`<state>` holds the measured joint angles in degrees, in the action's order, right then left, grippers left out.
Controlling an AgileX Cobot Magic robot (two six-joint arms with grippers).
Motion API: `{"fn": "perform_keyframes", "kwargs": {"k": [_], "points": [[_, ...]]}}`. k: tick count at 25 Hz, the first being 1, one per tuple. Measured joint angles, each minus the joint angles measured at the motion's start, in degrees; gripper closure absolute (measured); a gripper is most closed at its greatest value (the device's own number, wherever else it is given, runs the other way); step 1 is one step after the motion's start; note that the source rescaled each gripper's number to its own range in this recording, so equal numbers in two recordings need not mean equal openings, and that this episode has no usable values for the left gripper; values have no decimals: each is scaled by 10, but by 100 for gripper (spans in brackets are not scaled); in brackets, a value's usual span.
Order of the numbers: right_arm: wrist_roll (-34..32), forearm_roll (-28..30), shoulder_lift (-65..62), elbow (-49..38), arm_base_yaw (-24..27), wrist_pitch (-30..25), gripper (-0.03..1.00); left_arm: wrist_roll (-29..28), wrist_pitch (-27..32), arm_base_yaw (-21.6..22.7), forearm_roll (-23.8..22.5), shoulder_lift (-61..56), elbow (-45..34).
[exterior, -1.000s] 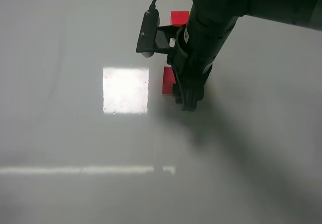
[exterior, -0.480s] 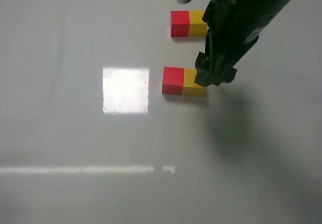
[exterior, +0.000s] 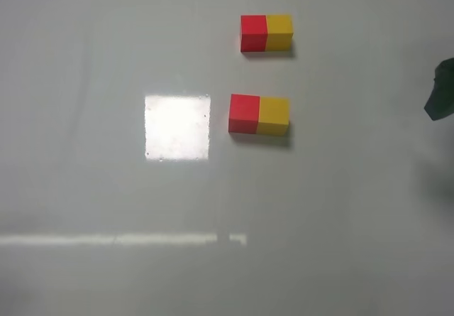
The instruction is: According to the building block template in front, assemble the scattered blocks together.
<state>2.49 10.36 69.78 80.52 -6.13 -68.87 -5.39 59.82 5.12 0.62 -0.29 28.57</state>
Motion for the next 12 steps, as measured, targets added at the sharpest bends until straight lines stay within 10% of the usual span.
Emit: {"fn": "perform_keyframes", "kwargs": {"k": [12], "points": [[-62,-64,-417,-360,61,128,21,0,0,0,0,0,0]]}}
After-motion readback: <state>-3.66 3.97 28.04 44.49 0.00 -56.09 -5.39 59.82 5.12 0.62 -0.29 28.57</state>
